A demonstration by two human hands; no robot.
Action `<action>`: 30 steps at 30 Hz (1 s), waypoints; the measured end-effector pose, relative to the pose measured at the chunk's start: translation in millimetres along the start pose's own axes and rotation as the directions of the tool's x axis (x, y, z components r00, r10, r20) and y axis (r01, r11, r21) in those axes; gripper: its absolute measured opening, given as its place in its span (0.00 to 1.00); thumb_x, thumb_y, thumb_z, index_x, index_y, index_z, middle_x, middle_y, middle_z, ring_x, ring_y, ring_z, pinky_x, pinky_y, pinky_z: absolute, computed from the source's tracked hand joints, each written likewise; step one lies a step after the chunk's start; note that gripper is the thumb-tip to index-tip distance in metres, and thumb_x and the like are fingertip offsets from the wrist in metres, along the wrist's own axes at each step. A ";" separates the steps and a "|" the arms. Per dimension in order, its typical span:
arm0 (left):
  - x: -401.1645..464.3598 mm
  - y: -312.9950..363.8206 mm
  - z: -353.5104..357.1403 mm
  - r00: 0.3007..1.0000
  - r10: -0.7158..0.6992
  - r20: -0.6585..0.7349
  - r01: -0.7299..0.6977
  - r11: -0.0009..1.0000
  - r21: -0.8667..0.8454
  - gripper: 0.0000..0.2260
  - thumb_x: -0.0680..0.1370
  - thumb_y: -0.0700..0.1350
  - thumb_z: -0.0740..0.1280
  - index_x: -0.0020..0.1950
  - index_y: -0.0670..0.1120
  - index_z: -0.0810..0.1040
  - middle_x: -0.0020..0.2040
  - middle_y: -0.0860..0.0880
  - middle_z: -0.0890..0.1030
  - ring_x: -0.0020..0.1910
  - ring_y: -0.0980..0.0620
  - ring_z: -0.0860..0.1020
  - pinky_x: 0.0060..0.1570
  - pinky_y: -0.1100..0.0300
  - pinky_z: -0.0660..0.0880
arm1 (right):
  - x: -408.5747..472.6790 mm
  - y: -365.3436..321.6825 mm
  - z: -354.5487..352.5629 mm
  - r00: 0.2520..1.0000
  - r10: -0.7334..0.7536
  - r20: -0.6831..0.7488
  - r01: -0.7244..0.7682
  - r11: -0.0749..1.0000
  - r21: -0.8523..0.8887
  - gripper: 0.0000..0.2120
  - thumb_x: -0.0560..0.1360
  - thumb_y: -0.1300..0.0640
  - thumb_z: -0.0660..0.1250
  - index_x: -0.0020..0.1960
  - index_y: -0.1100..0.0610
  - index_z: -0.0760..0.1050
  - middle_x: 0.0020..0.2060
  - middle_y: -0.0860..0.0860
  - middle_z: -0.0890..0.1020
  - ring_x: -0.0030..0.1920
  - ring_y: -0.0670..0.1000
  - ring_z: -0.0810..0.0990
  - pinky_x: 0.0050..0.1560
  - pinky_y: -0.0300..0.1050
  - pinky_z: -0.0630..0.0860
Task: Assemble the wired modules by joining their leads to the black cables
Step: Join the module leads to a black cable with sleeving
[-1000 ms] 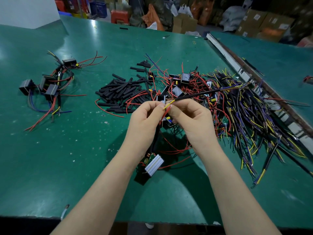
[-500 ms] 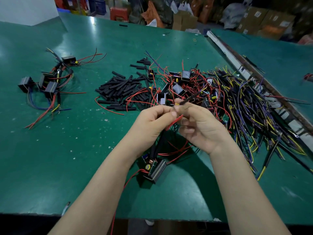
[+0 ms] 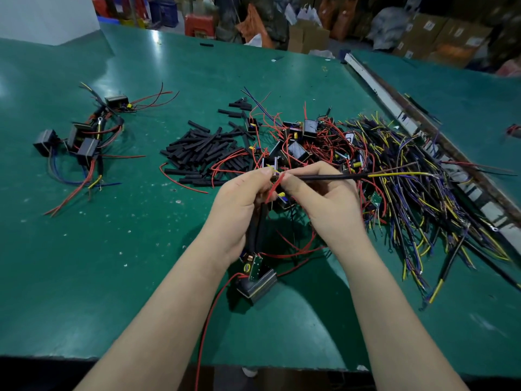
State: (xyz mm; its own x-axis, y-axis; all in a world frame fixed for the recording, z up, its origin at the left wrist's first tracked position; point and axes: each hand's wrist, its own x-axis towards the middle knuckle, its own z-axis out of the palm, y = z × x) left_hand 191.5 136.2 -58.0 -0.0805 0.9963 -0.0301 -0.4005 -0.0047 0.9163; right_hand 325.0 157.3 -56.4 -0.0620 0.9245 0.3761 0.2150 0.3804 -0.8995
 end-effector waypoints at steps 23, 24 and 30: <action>-7.9 -4.7 4.1 0.986 -0.110 0.125 0.075 0.964 0.255 0.13 0.78 0.45 0.65 0.32 0.48 0.77 0.27 0.53 0.73 0.23 0.59 0.67 0.23 0.69 0.64 | 5.5 1.2 -8.3 0.974 0.168 0.151 -0.204 0.941 0.270 0.12 0.66 0.42 0.71 0.36 0.50 0.82 0.28 0.43 0.78 0.28 0.40 0.71 0.32 0.34 0.68; -8.6 -4.2 5.0 0.984 -0.107 0.145 0.069 0.967 0.244 0.14 0.78 0.43 0.65 0.32 0.48 0.78 0.27 0.53 0.73 0.23 0.60 0.68 0.23 0.70 0.64 | 6.4 2.2 -8.4 0.968 0.192 0.161 -0.234 0.922 0.309 0.11 0.65 0.41 0.71 0.36 0.49 0.82 0.28 0.43 0.77 0.27 0.40 0.70 0.31 0.33 0.67; -8.8 -1.4 5.3 0.975 -0.093 0.203 0.047 0.975 0.218 0.16 0.79 0.43 0.64 0.32 0.51 0.81 0.29 0.53 0.73 0.24 0.62 0.70 0.24 0.72 0.65 | 7.2 4.9 -1.5 0.971 0.210 0.115 -0.239 0.867 0.437 0.07 0.67 0.46 0.71 0.32 0.47 0.80 0.26 0.42 0.74 0.25 0.39 0.70 0.25 0.31 0.65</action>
State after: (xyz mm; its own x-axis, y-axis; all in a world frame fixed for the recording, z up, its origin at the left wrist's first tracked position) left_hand 197.6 128.0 -56.9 0.1438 0.9890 -0.0333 -0.1956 0.0614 0.9788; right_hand 327.0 165.9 -57.7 -0.1268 0.9804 0.1506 -0.2247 0.1195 -0.9671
